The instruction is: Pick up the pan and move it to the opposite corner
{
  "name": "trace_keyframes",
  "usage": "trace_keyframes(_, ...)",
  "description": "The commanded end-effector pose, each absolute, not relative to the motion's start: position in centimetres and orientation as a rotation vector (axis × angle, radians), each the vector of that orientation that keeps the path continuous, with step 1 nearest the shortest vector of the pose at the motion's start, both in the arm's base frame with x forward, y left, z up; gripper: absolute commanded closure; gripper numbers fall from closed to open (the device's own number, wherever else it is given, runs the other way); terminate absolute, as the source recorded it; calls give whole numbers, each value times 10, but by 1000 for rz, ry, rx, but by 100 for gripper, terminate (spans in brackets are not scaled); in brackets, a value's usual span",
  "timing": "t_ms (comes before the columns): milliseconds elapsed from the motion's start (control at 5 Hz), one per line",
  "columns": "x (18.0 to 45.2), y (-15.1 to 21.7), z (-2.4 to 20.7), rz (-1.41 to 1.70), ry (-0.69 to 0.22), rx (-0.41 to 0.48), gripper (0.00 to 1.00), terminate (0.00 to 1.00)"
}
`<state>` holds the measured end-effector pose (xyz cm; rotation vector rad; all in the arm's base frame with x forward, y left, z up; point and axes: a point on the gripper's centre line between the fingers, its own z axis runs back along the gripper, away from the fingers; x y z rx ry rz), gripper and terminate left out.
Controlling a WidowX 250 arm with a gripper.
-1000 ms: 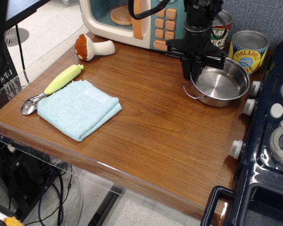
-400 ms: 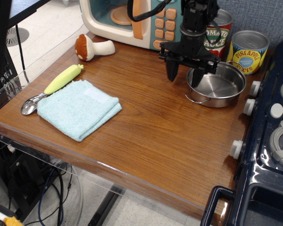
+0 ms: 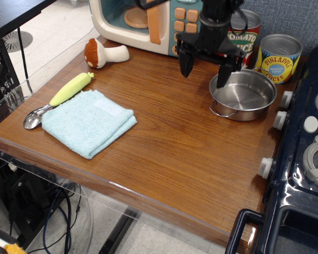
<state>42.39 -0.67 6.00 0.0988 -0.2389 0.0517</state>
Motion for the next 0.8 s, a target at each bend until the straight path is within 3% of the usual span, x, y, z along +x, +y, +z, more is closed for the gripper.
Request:
trace_keyframes(0, 409, -2, 129, 28, -407, 56, 0, 0)
trace_keyframes(400, 409, -2, 129, 28, -407, 56, 0, 0)
trace_keyframes(600, 409, -2, 129, 28, -407, 56, 0, 100)
